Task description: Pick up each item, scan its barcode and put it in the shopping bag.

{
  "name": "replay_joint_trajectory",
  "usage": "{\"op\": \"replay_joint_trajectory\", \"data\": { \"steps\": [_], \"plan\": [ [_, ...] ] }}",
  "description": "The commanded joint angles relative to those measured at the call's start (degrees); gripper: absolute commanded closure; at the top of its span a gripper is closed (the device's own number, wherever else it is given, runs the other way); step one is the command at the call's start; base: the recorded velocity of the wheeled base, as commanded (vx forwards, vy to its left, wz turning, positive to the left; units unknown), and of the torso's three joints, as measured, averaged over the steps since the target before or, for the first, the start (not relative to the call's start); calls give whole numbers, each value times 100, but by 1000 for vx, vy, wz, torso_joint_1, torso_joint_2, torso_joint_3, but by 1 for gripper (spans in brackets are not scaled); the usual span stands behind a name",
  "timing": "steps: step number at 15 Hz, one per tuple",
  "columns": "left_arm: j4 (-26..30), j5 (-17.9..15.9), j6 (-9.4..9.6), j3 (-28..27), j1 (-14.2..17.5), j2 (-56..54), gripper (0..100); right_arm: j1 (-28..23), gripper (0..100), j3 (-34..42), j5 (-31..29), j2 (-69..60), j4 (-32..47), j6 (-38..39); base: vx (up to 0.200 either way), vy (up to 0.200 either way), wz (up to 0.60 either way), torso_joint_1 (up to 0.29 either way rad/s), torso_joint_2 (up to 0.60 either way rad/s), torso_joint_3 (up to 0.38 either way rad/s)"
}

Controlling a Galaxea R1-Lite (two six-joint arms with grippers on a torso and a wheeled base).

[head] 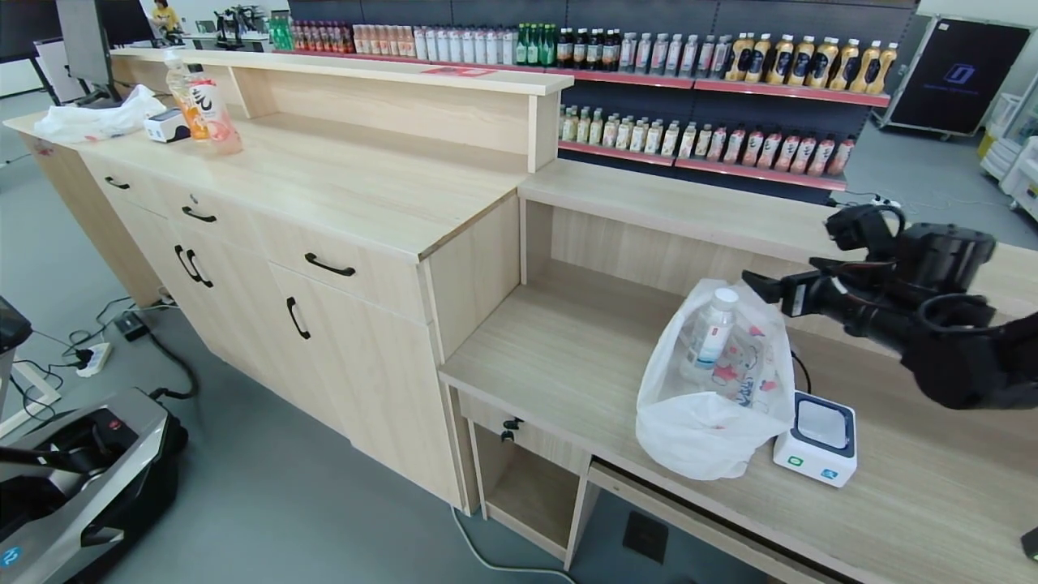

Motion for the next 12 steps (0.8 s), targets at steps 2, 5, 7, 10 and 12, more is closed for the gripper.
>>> {"op": "replay_joint_trajectory", "data": {
  "steps": [2, 5, 7, 10, 12],
  "plan": [
    [-4, 2, -1, -4, -1, 0, 0, -999, 0, 1151, -60, -2013, 705, -599, 0, 0, -300, -1, 1, -1],
    [-4, 2, -1, -4, -1, 0, 0, -1878, 0, 1002, -113, -2470, 2155, -669, 0, 0, -600, 1, 2, 7],
    [-4, 2, -1, 5, -1, 0, 0, -2361, 0, 1002, -324, -2716, 2815, -661, 0, 0, -600, -2, 2, 5],
    [-4, 2, -1, -4, -1, 0, 0, -2967, 0, 975, -720, -2971, 3614, -617, 0, 0, -600, 10, 4, 4],
    [-4, 2, -1, -4, -1, 0, 0, -3266, 0, 967, -869, -2690, 3658, -599, 0, 0, -300, -6, -1, -1]
  ]
}}
